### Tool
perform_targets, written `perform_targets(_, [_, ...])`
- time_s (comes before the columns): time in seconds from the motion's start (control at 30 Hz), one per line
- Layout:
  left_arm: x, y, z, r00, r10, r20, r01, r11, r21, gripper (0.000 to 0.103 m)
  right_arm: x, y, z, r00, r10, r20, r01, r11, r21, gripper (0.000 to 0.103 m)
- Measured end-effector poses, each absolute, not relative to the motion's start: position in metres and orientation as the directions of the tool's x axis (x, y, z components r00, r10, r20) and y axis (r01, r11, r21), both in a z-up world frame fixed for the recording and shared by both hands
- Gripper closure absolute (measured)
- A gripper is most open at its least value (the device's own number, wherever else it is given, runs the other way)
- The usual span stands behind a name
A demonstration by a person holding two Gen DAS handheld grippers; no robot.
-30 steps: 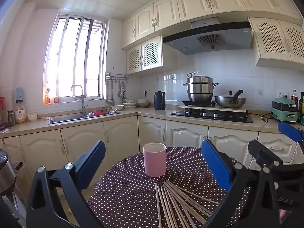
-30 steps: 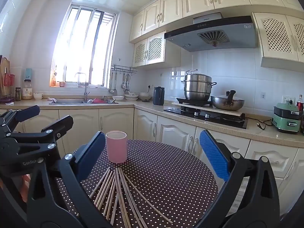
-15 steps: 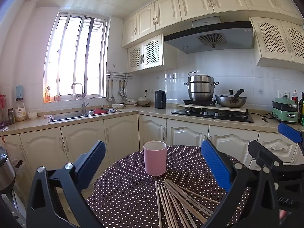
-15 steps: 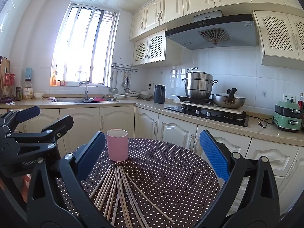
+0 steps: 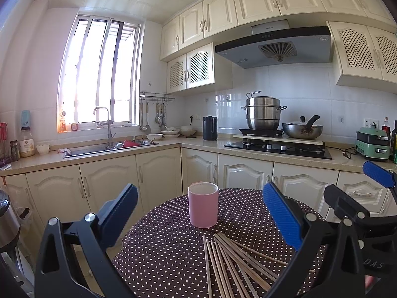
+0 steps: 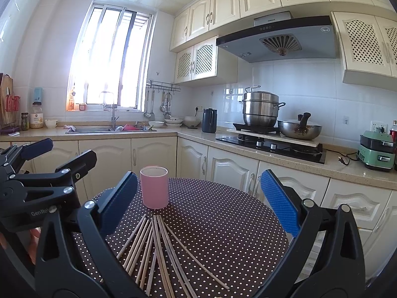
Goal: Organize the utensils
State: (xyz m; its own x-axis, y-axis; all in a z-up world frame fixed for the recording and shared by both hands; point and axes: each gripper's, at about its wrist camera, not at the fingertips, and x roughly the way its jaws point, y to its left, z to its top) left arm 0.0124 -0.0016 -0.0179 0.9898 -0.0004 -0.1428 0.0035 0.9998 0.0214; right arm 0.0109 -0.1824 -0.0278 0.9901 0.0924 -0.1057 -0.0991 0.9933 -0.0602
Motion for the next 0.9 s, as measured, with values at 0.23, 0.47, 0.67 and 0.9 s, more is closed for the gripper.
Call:
perform_targets(0.23, [0.0127,0.0003,-0.0201,0.989,0.002,-0.149,0.002,1.0,0.025,0.004,0.0137,-0.1815,-0.0322,0.988,0.096,-0.12,-0.103,0.993,-0.053,0.006])
perform_targets(0.47, [0.0169,0.001,-0.0194,0.988,0.002,-0.157,0.002,1.0,0.023,0.004,0.0156,-0.1828,-0.0323,0.987,0.099,-0.13,-0.105,0.993,-0.047,0.006])
perform_targets(0.67, [0.0195,0.0012,-0.0197,0.987,0.001,-0.161,0.003,1.0,0.022,0.004,0.0175,-0.1831,-0.0328,0.986,0.099,-0.132,-0.106,0.993,-0.046,0.006])
perform_targets(0.9, [0.0218,0.002,-0.0205,0.986,0.0,-0.167,0.003,1.0,0.018,0.004,0.0204,-0.1839,-0.0325,0.985,0.103,-0.138,-0.11,0.993,-0.044,0.006])
